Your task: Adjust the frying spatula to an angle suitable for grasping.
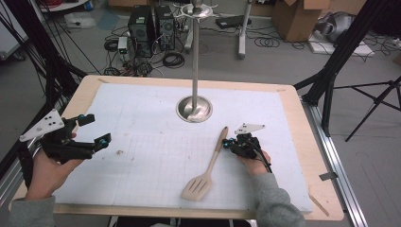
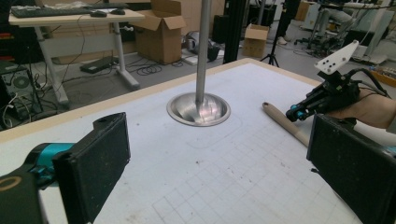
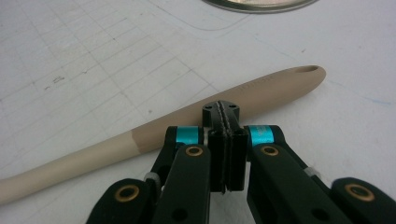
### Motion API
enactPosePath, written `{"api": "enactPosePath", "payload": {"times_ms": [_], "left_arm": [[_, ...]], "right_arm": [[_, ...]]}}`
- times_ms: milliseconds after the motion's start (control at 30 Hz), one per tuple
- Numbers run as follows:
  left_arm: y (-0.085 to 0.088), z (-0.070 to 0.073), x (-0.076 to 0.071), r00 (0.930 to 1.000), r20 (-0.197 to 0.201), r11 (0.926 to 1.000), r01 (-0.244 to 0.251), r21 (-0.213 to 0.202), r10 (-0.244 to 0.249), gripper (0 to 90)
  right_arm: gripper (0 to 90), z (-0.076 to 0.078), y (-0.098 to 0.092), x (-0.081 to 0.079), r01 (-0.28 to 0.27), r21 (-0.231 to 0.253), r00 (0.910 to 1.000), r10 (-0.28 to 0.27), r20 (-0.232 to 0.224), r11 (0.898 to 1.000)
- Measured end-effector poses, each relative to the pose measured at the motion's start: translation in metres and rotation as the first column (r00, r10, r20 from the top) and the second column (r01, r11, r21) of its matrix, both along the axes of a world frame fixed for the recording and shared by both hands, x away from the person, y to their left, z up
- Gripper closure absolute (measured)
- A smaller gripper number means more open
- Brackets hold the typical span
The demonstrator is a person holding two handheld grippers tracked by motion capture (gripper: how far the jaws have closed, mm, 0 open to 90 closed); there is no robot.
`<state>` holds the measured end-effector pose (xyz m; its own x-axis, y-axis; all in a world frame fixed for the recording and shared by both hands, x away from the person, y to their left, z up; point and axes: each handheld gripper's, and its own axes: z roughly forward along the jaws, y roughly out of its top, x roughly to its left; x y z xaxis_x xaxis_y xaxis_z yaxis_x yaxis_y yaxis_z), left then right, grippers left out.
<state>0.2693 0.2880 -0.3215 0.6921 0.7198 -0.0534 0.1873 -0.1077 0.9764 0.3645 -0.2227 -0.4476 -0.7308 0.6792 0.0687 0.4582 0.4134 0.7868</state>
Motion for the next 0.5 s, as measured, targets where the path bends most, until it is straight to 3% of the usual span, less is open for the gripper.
{"api": "enactPosePath", "payload": {"times_ms": [300, 500], "left_arm": [[0.007, 0.001, -0.005, 0.9998, 0.003, 0.9998, -0.018, 0.001, 0.018, 6.6], [0.005, 0.001, 0.000, 1.0000, 0.002, 0.9999, -0.010, -0.007, 0.010, 6.6]], "right_arm": [[90.0, 0.002, 0.011, 0.005, 0.000, -0.010, 1.0000, 0.000, 0.005, 1.000], [90.0, 0.019, 0.020, -0.010, -0.104, 0.034, 0.9941, 0.103, 0.032, 0.994]]}}
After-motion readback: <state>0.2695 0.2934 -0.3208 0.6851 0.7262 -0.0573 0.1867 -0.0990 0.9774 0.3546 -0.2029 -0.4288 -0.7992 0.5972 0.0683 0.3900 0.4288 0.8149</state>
